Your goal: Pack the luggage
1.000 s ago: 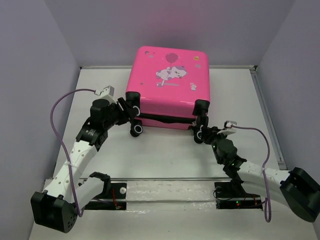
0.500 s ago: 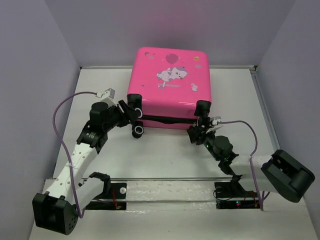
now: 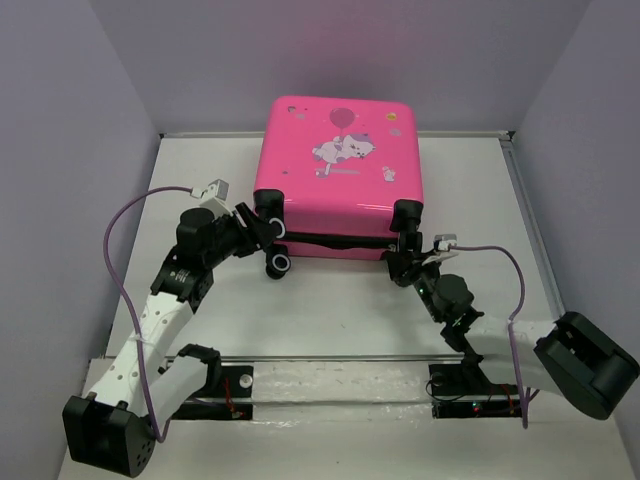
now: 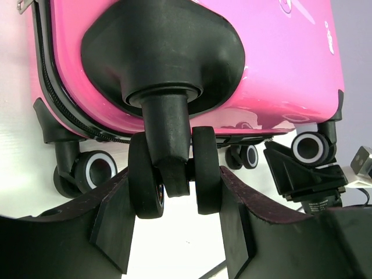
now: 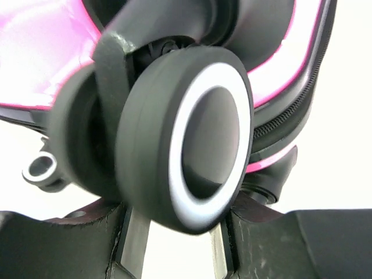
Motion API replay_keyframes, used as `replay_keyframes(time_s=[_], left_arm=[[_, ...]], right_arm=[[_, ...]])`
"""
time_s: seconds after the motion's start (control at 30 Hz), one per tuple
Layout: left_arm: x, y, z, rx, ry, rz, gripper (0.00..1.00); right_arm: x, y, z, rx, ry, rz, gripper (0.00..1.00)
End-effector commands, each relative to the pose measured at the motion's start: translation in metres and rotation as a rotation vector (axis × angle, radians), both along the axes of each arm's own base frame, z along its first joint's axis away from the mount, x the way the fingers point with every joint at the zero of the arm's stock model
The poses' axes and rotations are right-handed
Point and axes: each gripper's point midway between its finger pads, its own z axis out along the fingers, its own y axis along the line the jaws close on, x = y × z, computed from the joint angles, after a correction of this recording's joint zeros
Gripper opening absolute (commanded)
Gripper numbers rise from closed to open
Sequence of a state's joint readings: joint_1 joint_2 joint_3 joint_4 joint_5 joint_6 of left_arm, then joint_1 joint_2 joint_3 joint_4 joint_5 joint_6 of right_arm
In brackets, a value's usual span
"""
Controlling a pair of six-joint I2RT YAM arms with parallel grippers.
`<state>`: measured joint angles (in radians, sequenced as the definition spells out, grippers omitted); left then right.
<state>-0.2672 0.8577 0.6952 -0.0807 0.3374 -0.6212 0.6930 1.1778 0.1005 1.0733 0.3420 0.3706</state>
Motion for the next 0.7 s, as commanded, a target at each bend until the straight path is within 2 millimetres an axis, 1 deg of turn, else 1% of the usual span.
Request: replay_keyframes(time_s=[0.0,0.1,0.2,0.23,0.37,0.43,0.47,0.57,0.63,0.67], left_arm=[[-0.012,-0.017,0.101,-0.117,-0.345,-0.116,0.06],[-0.014,-0.017,0.104,-0.117,-0.356,-0.125,0.06],[-0.016,-0.019,0.102,-0.116,-0.351,-0.142,0.06],[-0.017,-0.019,0.101,-0.116,-0.35,-0.145,0.06],[-0.022,-0.023,0.092,-0.13,-0.329,-0.17,0.06],[-0.027,-0.025,0.089,-0.141,-0.324,-0.188,0.06],[-0.029,-0.026,0.089,-0.146,-0.323,-0.198,0.06],[-0.033,-0.025,0.085,-0.145,-0.318,-0.198,0.06],[-0.035,-0.025,0.084,-0.147,-0.317,-0.201,0.06],[-0.035,-0.025,0.082,-0.148,-0.311,-0.201,0.06]], right_arm=[[-0.001,-0.021,0.01,0.075,0.005,-0.097,0.46],[0.006,-0.026,0.019,0.036,-0.026,-0.134,0.49],[0.017,-0.014,0.031,-0.003,-0.054,-0.107,0.49],[0.02,-0.011,0.039,0.01,-0.083,-0.1,0.49],[0.034,-0.003,0.045,-0.007,-0.102,-0.109,0.48],[0.04,-0.004,0.05,-0.001,-0.139,-0.126,0.46],[0.043,-0.006,0.051,-0.003,-0.151,-0.134,0.42],[0.051,-0.006,0.064,0.014,-0.208,-0.151,0.38],[0.057,-0.007,0.063,0.005,-0.218,-0.167,0.35],[0.06,-0.01,0.063,0.006,-0.23,-0.176,0.26]])
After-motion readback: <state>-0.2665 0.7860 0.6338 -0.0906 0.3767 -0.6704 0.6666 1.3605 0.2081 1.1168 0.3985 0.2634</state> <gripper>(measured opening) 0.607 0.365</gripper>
